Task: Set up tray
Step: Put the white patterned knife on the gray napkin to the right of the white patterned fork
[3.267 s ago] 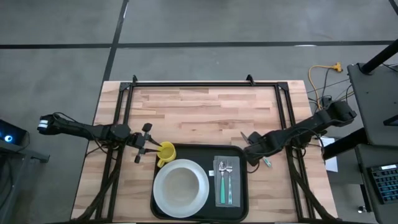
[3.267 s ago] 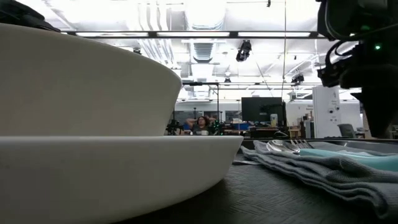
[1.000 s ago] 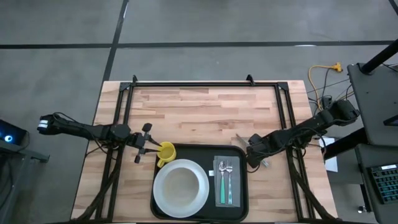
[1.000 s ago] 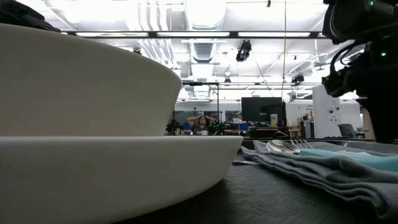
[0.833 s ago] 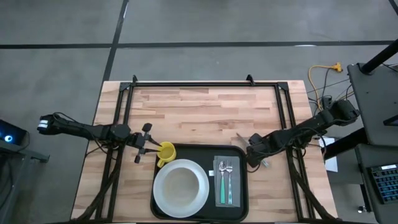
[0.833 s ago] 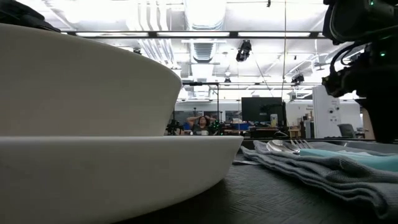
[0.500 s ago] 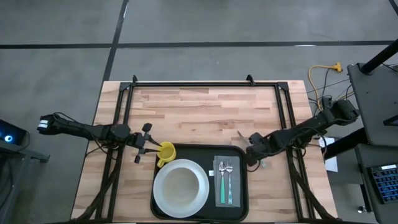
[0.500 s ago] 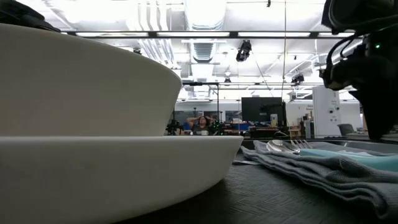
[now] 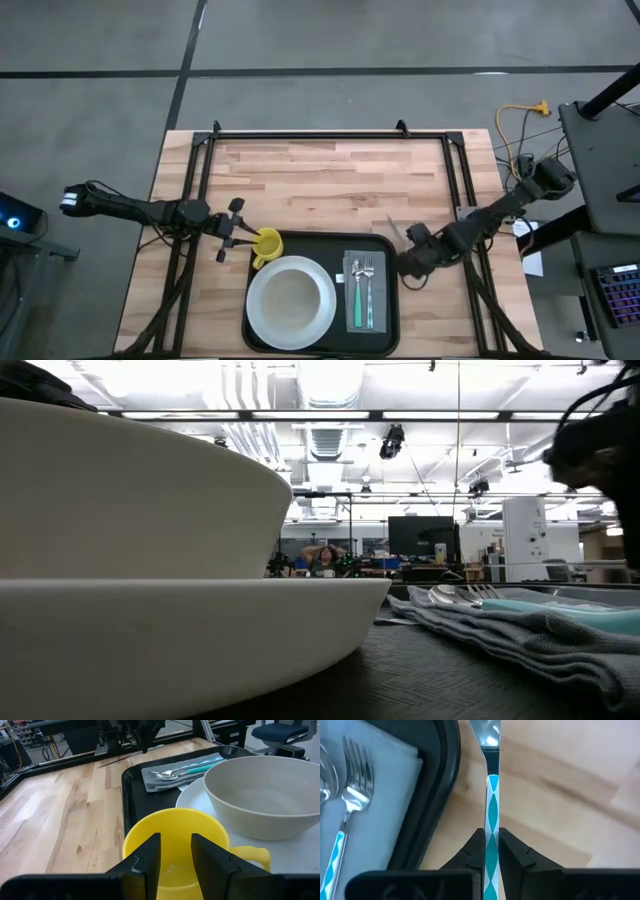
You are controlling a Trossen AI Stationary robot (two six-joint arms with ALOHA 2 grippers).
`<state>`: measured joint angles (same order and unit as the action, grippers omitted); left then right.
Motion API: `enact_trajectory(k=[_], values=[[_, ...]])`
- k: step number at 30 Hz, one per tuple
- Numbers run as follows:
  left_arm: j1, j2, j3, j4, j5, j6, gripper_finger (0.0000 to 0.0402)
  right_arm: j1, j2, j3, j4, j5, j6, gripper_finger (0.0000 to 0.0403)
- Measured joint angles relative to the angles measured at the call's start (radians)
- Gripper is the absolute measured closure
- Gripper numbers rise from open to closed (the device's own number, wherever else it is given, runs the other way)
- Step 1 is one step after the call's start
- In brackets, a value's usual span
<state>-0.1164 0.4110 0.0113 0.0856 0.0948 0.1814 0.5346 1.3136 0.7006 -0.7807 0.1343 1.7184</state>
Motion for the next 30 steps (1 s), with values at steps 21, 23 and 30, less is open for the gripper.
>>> enact_trajectory(k=[21,23,30], values=[[0.000,0.000,0.000,0.000,0.000,0.000,0.0307,0.223,0.333,0.304,-0.094,0.016,0.529,0.0381],[0.000,0.000,0.000,0.000,0.000,0.000,0.0307,0.223,0.372,0.363,-0.132,0.011,0.546,0.0381],[0.000,0.001,0.000,0.000,0.000,0.000,0.0307,0.222,0.493,0.534,-0.191,0.015,0.585,0.0381]])
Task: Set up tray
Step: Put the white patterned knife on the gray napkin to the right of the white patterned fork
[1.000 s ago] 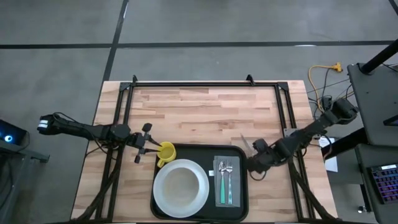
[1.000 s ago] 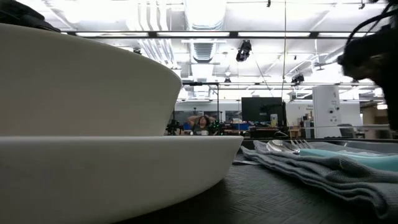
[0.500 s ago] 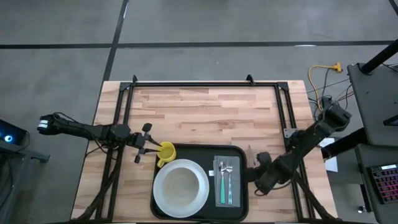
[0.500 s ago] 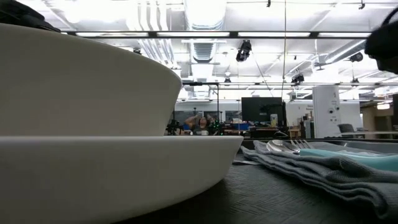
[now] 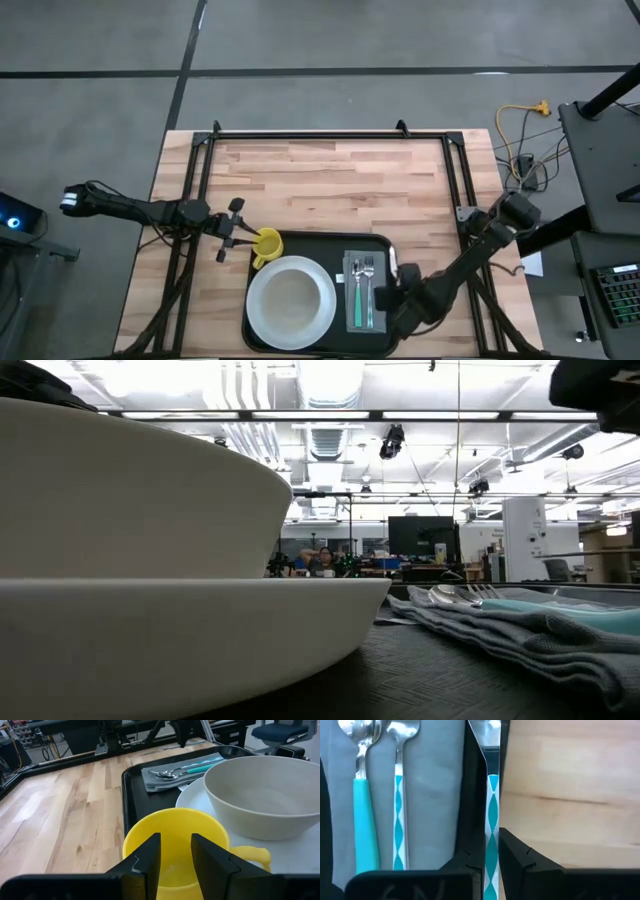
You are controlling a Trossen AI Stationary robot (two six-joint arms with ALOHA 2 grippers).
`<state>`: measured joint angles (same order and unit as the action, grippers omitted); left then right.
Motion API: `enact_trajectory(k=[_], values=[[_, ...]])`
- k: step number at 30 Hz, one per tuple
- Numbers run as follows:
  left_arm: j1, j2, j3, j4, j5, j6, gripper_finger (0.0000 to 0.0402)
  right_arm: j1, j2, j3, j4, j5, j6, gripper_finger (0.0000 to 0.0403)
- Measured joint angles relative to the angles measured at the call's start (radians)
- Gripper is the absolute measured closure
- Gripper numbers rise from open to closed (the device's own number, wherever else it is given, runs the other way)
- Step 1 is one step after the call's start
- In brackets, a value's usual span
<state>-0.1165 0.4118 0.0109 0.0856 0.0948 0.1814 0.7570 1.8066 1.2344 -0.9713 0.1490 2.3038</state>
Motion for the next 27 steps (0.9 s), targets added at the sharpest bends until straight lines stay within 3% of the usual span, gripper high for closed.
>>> enact_trajectory(k=[13,27], values=[[0.000,0.000,0.000,0.000,0.000,0.000,0.0307,-0.017,0.161,0.203,-0.044,0.000,0.030,0.0381],[0.000,0.000,0.000,0.000,0.000,0.000,0.0307,-0.065,0.199,0.239,-0.038,0.000,0.023,0.0381]])
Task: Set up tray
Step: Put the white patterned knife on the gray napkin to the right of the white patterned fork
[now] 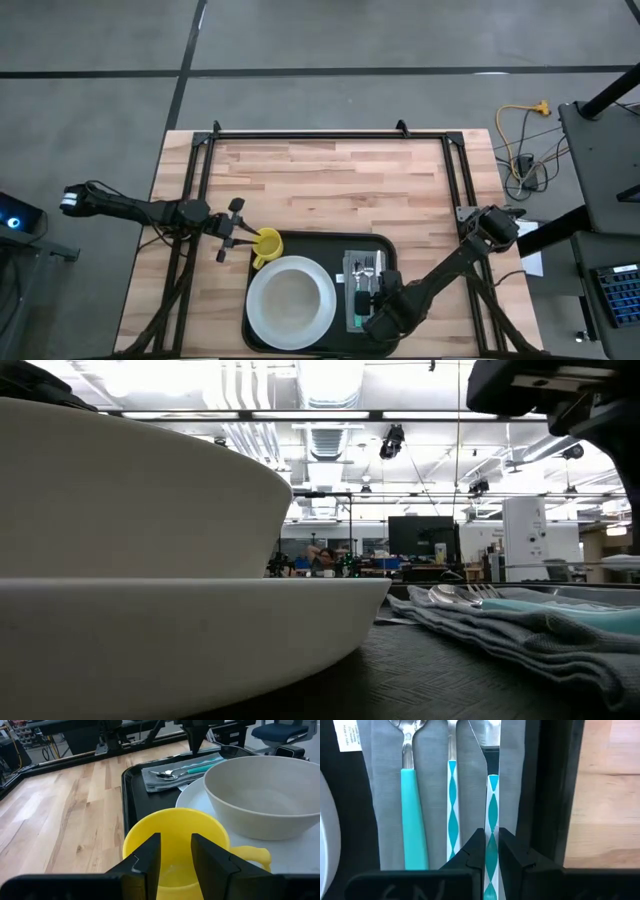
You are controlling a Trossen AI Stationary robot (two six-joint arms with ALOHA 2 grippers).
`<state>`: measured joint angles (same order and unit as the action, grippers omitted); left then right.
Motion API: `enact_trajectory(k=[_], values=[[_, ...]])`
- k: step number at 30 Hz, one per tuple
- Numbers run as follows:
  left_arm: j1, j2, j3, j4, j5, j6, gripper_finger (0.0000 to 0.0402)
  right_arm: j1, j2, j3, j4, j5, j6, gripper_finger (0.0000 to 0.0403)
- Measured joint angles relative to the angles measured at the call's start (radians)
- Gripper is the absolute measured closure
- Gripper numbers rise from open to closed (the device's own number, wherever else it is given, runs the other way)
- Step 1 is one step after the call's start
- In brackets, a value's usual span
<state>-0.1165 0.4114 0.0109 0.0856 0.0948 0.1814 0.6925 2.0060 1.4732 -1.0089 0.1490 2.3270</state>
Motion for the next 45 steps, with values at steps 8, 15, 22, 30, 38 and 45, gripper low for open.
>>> enact_trajectory(k=[8,15,22,30,38,45], values=[[0.000,0.000,0.000,0.000,0.000,0.000,0.0307,-0.024,0.006,-0.008,0.023,-0.015,-0.002,0.0381],[0.000,0.000,0.000,0.000,0.000,0.000,0.0307,-0.029,0.006,-0.017,0.021,-0.017,-0.004,0.0381],[0.000,0.000,0.000,0.000,0.000,0.000,0.0307,-0.032,0.006,-0.021,0.026,-0.019,-0.004,0.0381],[0.000,0.000,0.000,0.000,0.000,0.000,0.0307,-0.042,0.006,-0.066,0.079,-0.037,-0.004,0.0381],[0.000,0.000,0.000,0.000,0.000,0.000,0.0307,-0.046,-0.002,-0.153,0.193,-0.076,-0.005,0.0381],[0.000,0.000,0.001,0.000,0.000,0.000,0.0307,-0.046,-0.001,-0.154,0.197,-0.077,-0.007,0.0380]])
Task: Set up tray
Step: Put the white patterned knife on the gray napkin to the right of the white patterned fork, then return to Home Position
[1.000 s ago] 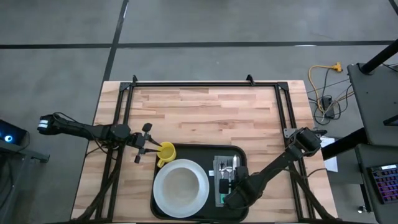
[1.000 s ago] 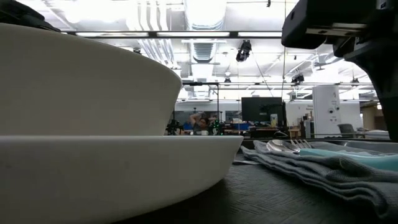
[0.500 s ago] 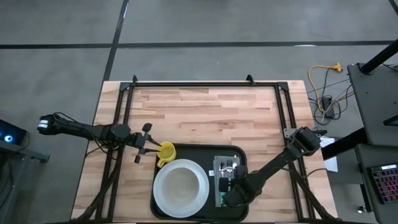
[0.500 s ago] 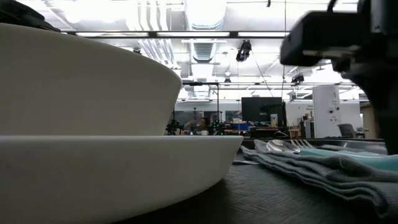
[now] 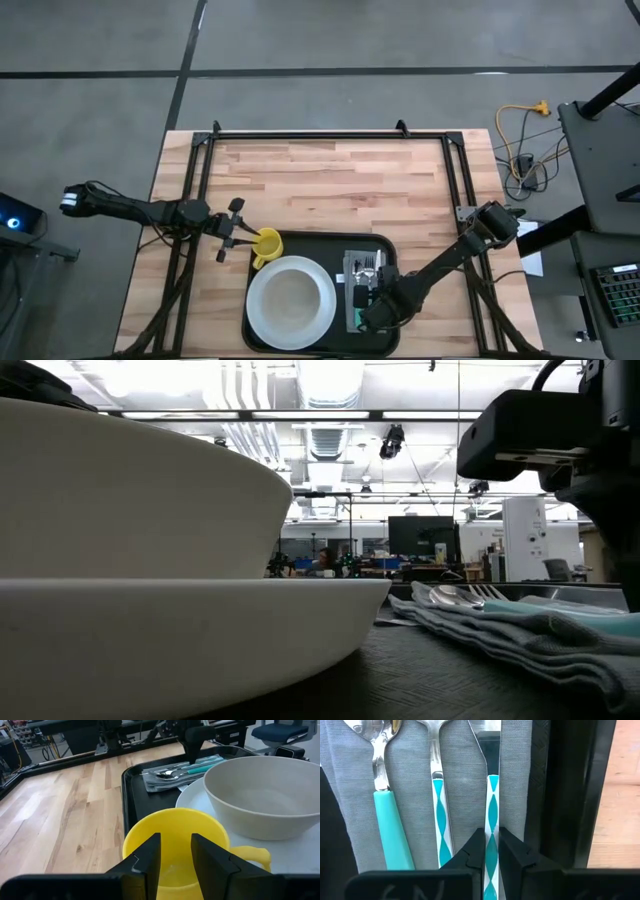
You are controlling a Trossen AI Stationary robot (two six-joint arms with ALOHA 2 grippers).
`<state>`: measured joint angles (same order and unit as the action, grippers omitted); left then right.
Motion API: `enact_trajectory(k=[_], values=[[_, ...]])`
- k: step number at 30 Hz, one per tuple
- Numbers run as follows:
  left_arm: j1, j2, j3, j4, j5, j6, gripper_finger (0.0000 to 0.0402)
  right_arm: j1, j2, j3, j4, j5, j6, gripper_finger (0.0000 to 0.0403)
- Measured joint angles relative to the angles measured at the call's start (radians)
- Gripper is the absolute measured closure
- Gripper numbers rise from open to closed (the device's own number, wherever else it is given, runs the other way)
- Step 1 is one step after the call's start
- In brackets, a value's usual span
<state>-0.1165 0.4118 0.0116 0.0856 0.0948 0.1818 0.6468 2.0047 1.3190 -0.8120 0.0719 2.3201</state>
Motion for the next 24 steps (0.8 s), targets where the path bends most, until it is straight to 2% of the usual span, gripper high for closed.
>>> enact_trajectory(k=[4,14,24], values=[[0.000,0.000,-0.001,0.000,0.000,0.000,0.0307,0.000,0.001,0.002,0.000,0.000,-0.001,0.0373],[0.000,0.000,0.000,0.000,0.000,0.000,0.0307,0.000,0.007,0.035,-0.034,-0.001,-0.009,0.0318],[0.000,0.000,0.000,0.000,0.000,0.000,0.0307,0.000,0.008,0.046,-0.045,0.003,-0.030,0.0316]])
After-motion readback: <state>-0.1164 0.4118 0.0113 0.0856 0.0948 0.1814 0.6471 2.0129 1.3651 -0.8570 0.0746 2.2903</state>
